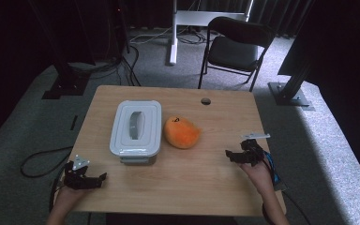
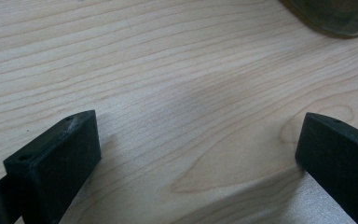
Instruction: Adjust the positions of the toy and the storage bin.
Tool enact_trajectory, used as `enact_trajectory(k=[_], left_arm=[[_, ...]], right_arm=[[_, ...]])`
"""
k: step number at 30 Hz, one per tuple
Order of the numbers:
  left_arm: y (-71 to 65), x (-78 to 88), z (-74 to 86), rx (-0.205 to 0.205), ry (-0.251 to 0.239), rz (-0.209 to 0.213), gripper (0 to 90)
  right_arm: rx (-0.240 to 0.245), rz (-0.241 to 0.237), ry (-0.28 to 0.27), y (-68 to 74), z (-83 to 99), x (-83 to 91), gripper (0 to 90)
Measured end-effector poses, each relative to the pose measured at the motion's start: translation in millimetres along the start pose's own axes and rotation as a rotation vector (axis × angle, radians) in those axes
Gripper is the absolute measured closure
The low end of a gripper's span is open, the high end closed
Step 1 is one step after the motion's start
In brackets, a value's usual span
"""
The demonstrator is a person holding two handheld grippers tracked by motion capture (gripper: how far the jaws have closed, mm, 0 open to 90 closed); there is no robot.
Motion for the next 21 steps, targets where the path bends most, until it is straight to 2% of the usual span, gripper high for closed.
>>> enact_trajectory(k=[8,12,13,14,16,17,19,21], left_arm=[[0.0,0.0,0.0,0.0,0.0,0.0,0.3],[0.0,0.0,0.0,0.0,0.0,0.0,0.3],[0.1,0.0,0.0,-0.001,0.0,0.001,0.3],[0.1,0.0,0.0,-0.002,0.0,0.001,0.3],[0.1,0.0,0.0,-0.002,0.0,0.001,0.3],[0.1,0.0,0.0,-0.001,0.0,0.001,0.3],[0.1,0.0,0.0,-0.002,0.0,0.001,0.3],[0.2,0.0,0.0,-0.002,0.0,0.001,0.3]], right_arm=[[0.061,-0.062,-0.04,24.6,-25.8,-1.6,20.9],[0.094,-0.108,-0.048,37.8,-38.2,-3.0,19.5],[0.1,-0.102,-0.054,39.8,-40.6,-3.1,19.5],[0.107,-0.122,-0.059,43.2,-44.5,-3.3,19.4],[0.114,-0.131,-0.068,48.1,-50.4,-4.3,19.5],[0.116,-0.158,-0.069,50.2,-53.0,-5.3,19.5],[0.126,-0.165,-0.078,54.2,-57.7,-8.0,19.5],[0.136,-0.192,-0.069,58.6,-61.4,-12.7,19.5]])
Point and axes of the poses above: each handheld gripper's, and its own axes: x roughly backward along the jaws, z roughly out of its underside, y roughly to its left, the point moved 3 cm from there along -x, roughly forward along the jaws, and after that the axes turned 8 degrees about z, right-handed, at the moved point
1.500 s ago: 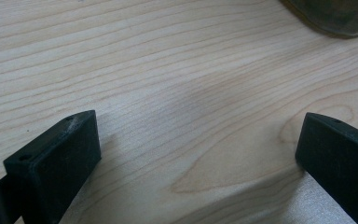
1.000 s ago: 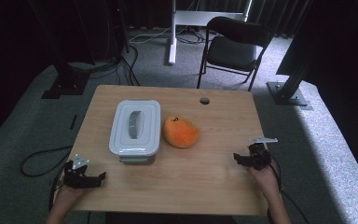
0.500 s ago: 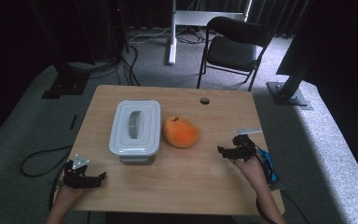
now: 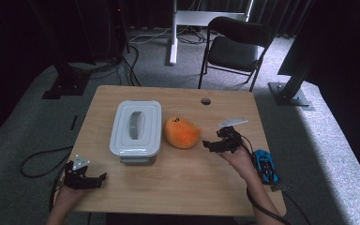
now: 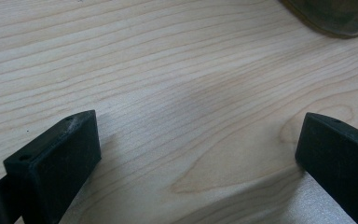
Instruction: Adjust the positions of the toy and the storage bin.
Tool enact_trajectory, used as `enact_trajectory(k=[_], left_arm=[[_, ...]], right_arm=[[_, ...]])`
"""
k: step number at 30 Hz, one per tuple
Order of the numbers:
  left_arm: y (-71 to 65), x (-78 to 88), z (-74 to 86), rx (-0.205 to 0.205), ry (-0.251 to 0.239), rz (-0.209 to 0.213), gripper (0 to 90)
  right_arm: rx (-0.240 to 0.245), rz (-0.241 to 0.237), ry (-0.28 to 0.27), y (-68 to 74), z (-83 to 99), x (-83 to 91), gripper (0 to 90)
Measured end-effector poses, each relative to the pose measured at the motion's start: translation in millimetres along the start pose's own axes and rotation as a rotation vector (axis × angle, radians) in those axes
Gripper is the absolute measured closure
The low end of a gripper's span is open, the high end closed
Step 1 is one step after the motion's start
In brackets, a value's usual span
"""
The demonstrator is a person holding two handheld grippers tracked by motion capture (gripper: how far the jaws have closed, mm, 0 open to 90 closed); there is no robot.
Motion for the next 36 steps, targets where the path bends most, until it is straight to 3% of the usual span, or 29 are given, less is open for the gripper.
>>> enact_trajectory(k=[5,11,21,27,29,36], left_arm=[[0.0,0.0,0.0,0.0,0.0,0.0,0.3],[0.1,-0.1,-0.1,-0.001,-0.001,0.001,0.3],[0.1,-0.1,-0.1,-0.001,-0.001,0.001,0.3],[0.1,-0.1,-0.1,-0.001,-0.001,0.001,0.3],[0.1,-0.1,-0.1,-0.001,0.0,0.001,0.3],[0.1,-0.1,-0.2,-0.001,0.0,0.001,0.3]], right_arm=[[0.01,-0.039,0.012,4.0,-10.0,-13.9,19.9],[0.016,-0.058,0.01,9.4,-25.3,-27.6,20.5],[0.056,-0.082,0.057,22.3,-43.6,-54.4,20.4],[0.067,-0.073,0.109,25.0,-44.0,-76.3,17.8],[0.066,-0.077,0.108,25.8,-43.4,-81.8,17.4],[0.127,-0.112,0.091,25.2,-40.1,-86.4,20.4]])
Point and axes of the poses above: each handheld gripper's, and its own axes: x roughly backward along the jaws, z roughly out of its underside, y roughly to its left, the point moved 3 cm from there along -x, roughly forward along the jaws, and after that the axes turned 8 degrees about z, right-handed, at the moved point
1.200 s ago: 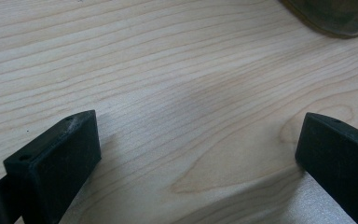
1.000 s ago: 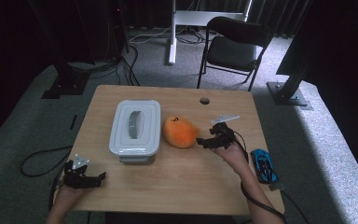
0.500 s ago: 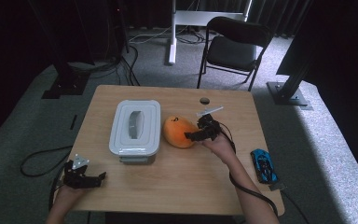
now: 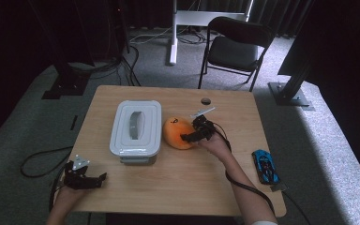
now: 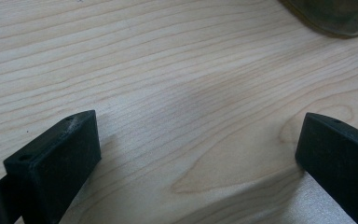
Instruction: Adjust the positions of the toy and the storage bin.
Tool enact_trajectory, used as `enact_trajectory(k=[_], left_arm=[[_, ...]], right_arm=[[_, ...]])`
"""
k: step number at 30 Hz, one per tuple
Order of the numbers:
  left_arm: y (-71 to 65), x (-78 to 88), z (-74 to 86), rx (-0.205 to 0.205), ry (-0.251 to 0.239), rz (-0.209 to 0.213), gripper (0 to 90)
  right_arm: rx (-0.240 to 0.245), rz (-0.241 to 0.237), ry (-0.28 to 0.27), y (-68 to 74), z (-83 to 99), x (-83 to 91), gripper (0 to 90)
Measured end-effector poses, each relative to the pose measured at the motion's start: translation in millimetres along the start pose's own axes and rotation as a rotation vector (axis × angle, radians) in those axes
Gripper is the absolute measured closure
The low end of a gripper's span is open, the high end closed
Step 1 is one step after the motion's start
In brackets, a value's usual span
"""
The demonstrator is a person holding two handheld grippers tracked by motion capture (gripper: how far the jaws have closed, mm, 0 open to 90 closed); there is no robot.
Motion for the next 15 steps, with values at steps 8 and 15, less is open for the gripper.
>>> enact_trajectory(k=[8,15], left_arm=[[0.0,0.1,0.1,0.0,0.0,-0.001,0.3],[-0.3,0.2,0.2,0.001,0.0,0.0,0.4]], right_arm=[[0.023,-0.048,0.024,3.1,4.1,-4.2,42.2],[0.029,-0.033,0.028,5.6,1.7,-2.8,60.5]])
Point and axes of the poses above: each handheld gripper's, and its own axes: x roughly backward along the jaws, z roughly out of its underside, y roughly to its left, the point moved 3 cm from there along -x, roughly forward along the jaws, and after that the axes turned 8 degrees about z, right-handed, at the moved point
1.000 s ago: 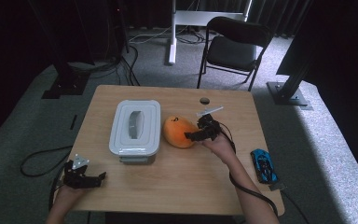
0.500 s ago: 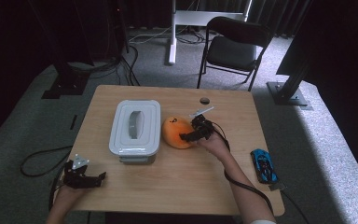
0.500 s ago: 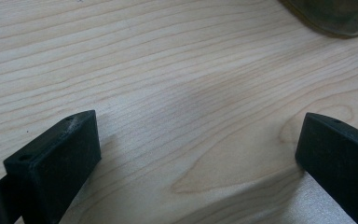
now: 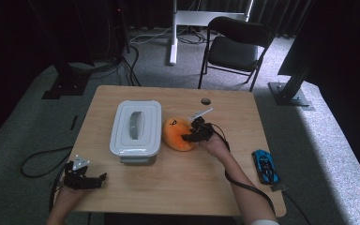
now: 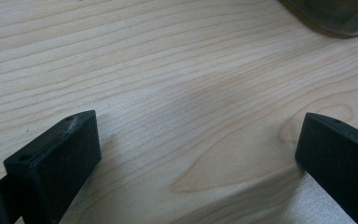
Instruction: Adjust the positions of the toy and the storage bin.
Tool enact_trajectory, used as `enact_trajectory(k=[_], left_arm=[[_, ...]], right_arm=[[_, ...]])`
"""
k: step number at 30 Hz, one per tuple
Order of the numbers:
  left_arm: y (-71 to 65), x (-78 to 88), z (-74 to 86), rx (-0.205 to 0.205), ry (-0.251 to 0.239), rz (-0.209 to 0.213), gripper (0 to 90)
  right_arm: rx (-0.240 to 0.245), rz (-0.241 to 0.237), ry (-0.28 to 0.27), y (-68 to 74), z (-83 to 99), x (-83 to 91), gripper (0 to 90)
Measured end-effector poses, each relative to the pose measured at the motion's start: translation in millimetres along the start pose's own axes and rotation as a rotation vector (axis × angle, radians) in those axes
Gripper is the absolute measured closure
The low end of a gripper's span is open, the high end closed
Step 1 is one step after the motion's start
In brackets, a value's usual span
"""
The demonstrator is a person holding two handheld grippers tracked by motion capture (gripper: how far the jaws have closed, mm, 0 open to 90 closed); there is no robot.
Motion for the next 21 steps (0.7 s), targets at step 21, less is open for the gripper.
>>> enact_trajectory(k=[21], left_arm=[[0.2,0.0,0.1,-0.002,0.001,0.002,0.3]], right_arm=[[-0.034,0.031,-0.047,-3.1,-8.0,16.3,73.0]])
Point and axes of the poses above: each handheld gripper's, and its own axes: x roughly backward along the jaws, z roughly out of its underside, y roughly to its left, the point moved 3 cm from there along -x, roughly forward along the jaws, and after that the axes turned 8 degrees about z, right-handed, at the moved point
